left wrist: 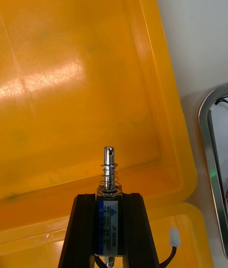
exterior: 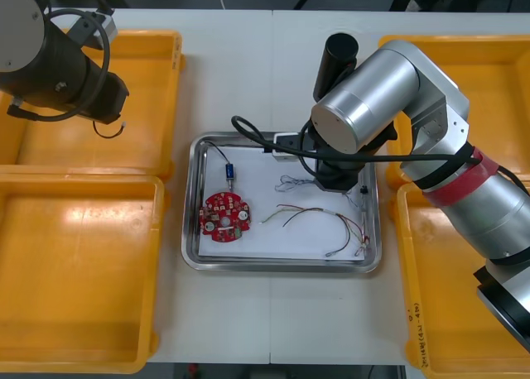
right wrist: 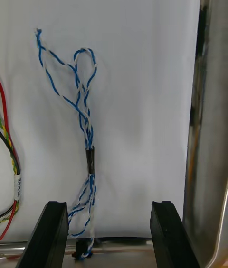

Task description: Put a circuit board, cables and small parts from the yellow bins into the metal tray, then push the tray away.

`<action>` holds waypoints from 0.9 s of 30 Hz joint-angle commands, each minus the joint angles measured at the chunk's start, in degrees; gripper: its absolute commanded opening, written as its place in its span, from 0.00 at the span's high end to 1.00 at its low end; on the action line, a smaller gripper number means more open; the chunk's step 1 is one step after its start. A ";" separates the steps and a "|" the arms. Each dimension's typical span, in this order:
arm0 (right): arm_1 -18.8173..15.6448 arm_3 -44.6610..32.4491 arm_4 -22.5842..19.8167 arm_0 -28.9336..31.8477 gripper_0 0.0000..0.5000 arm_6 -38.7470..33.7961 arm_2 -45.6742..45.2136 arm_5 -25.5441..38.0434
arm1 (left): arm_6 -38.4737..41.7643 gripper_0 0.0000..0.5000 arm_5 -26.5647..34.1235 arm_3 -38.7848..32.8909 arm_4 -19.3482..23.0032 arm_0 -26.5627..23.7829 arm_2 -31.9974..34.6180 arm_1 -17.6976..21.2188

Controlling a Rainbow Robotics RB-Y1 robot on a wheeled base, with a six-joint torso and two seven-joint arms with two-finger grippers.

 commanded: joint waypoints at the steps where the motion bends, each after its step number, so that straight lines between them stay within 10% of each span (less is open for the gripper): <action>1: 1.20 -0.33 -0.65 -2.71 0.00 -1.47 0.55 0.47 | 5.46 0.99 -0.11 -2.08 0.20 0.57 1.77 0.06; 27: -3.37 -15.97 -4.78 -1.83 0.00 -4.73 -15.18 11.94 | 10.03 1.00 -0.55 -3.04 0.82 0.13 -0.78 -2.41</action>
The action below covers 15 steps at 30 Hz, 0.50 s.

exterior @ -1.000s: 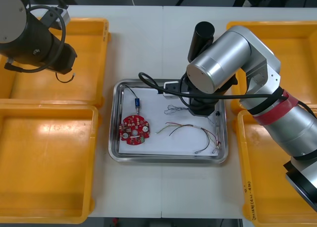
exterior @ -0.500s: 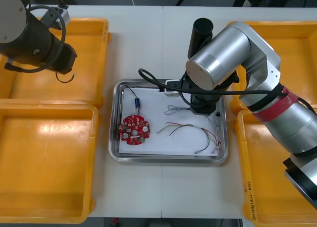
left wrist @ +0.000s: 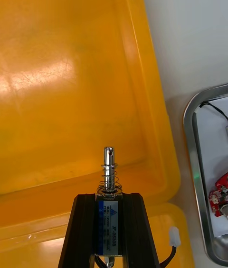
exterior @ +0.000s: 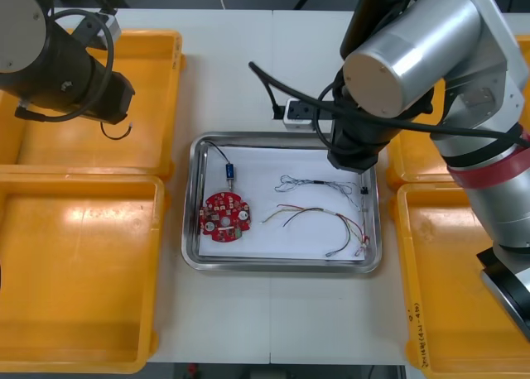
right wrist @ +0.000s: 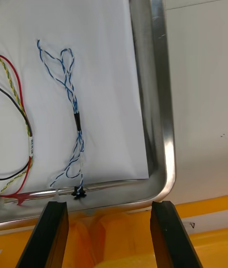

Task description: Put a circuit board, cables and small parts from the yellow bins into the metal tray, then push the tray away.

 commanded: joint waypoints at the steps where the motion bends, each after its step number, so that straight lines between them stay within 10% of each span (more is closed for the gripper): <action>1: -3.64 -5.24 -3.68 -0.54 0.00 -2.70 -7.17 0.24 | 7.01 1.00 -0.51 -2.60 -0.90 -0.05 -1.21 -2.11; 15: -14.01 -13.15 -10.89 8.07 0.00 -19.84 -21.85 0.24 | 14.57 1.00 -1.57 -2.51 -2.57 -4.27 -10.88 -7.47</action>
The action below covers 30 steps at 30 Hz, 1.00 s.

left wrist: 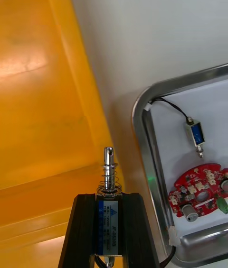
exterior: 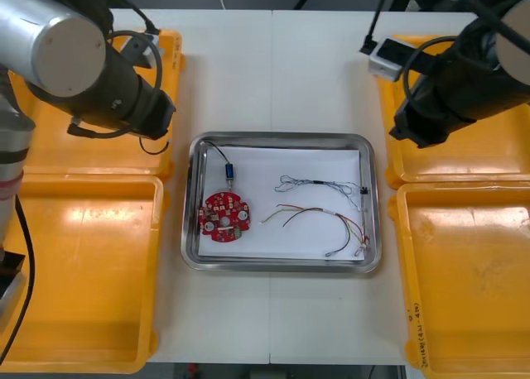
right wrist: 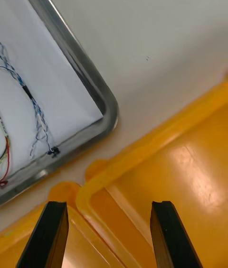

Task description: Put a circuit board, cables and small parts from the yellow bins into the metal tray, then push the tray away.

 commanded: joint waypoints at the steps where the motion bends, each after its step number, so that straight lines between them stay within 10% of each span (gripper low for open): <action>1: -3.26 -2.39 -0.58 1.80 0.00 -5.41 -6.32 0.19 | 10.94 1.00 -1.72 -1.89 -0.55 -3.75 -4.77 -2.53; 30: -9.77 -8.72 -2.25 26.93 0.00 -12.44 -32.25 0.19 | 19.56 0.99 -21.50 12.96 -6.88 -5.86 -24.28 -8.50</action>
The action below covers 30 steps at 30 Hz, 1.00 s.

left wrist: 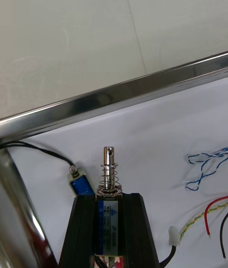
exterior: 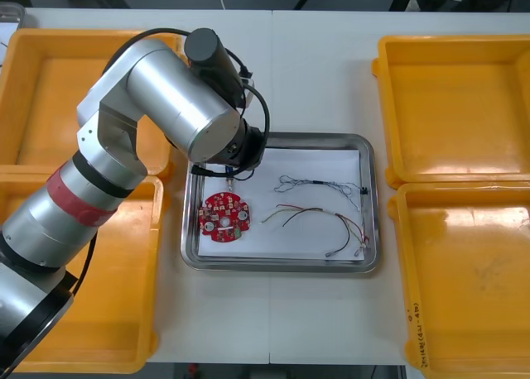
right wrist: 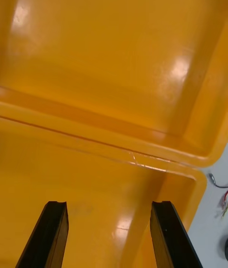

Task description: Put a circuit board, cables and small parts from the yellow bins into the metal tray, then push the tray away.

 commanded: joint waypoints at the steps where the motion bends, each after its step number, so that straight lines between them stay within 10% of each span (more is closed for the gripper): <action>1: -2.18 -2.07 -0.81 3.40 0.00 -2.33 -2.90 0.17 | 5.45 1.00 -3.60 1.57 -0.92 -2.73 -3.08 -1.48; 30: 6.87 -7.61 0.24 10.61 0.00 -4.79 -6.42 0.17 | 9.67 0.98 -8.43 5.44 -1.45 -2.64 -7.29 -1.48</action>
